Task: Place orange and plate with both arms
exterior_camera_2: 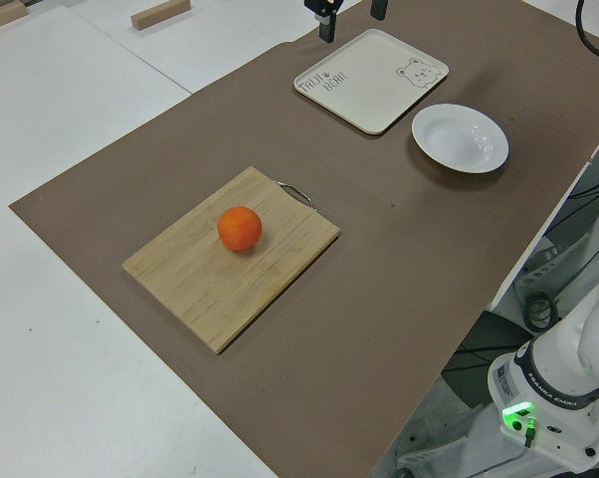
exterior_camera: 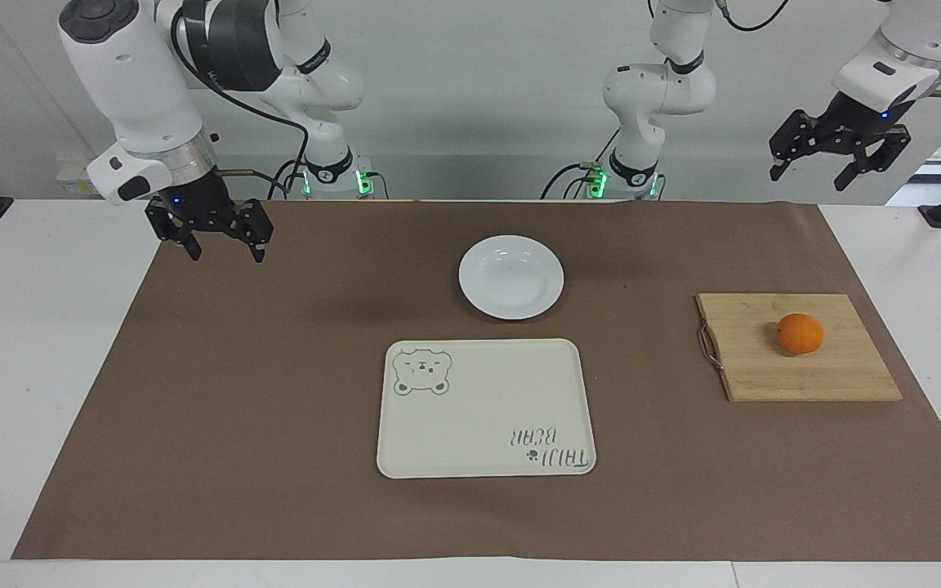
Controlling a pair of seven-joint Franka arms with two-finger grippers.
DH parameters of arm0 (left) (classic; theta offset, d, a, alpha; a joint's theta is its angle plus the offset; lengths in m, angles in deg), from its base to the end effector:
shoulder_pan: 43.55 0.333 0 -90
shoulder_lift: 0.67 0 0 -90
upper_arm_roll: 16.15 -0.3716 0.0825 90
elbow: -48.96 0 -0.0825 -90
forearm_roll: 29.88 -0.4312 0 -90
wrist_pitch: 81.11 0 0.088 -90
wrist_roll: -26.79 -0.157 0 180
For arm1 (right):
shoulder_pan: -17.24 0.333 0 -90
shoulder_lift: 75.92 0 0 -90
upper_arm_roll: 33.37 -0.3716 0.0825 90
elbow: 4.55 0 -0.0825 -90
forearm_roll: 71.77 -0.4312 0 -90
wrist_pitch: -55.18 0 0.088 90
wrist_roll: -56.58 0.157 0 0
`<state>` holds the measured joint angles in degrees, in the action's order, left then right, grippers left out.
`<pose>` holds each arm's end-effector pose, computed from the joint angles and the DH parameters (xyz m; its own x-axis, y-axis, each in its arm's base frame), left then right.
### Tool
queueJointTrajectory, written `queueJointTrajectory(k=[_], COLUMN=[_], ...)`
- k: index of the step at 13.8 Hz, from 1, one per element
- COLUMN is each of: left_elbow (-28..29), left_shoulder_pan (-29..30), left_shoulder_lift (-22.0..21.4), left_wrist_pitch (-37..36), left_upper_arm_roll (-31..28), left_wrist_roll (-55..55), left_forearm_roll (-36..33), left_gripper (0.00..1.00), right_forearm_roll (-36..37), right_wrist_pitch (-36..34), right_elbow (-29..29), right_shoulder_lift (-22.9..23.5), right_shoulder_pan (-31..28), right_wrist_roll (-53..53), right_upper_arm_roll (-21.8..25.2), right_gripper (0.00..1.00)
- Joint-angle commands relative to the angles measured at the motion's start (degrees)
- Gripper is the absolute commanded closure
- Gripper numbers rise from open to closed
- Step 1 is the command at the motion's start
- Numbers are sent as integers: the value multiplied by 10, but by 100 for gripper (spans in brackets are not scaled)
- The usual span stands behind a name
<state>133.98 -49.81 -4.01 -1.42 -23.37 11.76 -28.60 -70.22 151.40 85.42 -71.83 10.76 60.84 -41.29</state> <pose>0.5580 0.0081 0.6926 0.9686 -0.2473 -0.0263 -0.2463 -0.9685 0.0375 0.6384 0.0093 0.5964 0.9981 -0.0470 0.0395 -0.0476 -0.9988 0.0143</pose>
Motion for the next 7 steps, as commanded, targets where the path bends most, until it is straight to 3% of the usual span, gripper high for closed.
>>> queueJointTrajectory(k=[1,7], left_elbow=[-1,-1], left_shoulder_pan=[4,1], left_shoulder_lift=[-4,-4], left_wrist_pitch=[-7,-5], left_upper_arm_roll=[4,4], left_wrist_roll=[3,3], left_forearm_roll=[-5,-5], left_gripper=[0,0], right_forearm_roll=[3,3], right_wrist_pitch=[8,8], right_elbow=[6,6], right_shoulder_lift=[-3,-3], right_shoulder_pan=[-5,-5], right_wrist_roll=[12,11], right_upper_arm_roll=[-5,-5], right_gripper=[0,0])
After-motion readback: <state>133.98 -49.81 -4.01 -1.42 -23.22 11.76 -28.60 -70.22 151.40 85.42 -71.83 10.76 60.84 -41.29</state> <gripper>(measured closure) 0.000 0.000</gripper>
